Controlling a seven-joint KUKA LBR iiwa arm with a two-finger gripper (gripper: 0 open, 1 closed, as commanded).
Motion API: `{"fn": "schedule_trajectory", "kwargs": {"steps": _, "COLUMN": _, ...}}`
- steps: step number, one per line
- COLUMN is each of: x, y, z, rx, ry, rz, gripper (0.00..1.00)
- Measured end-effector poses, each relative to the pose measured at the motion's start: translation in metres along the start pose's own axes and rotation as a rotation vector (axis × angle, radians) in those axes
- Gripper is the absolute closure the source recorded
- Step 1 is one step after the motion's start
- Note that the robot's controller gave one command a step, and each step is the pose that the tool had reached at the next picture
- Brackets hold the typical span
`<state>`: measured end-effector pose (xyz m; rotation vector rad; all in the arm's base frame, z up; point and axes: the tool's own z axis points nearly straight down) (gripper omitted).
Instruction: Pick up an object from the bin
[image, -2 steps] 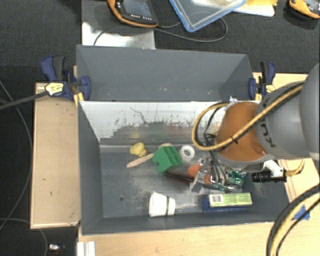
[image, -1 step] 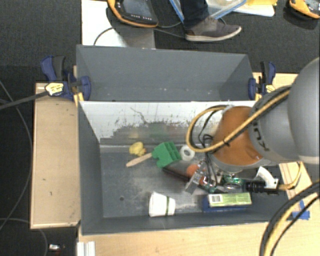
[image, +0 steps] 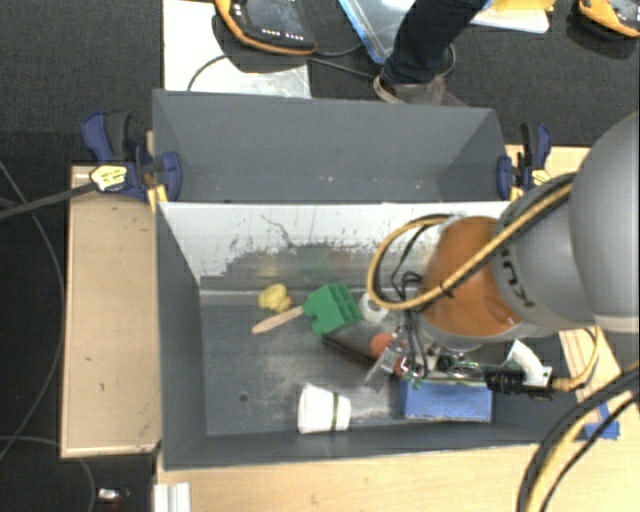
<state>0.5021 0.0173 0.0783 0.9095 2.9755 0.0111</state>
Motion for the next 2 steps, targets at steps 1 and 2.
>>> {"fn": "schedule_trajectory", "kwargs": {"steps": 1, "x": -0.007, "y": 0.0, "z": 0.005, "rx": -0.003, "ry": -0.006, "rz": -0.016, "gripper": 1.0}}
{"fn": "schedule_trajectory", "kwargs": {"steps": 2, "x": 0.001, "y": 0.001, "z": -0.009, "rx": -0.002, "ry": -0.004, "rz": -0.012, "gripper": 1.0}}
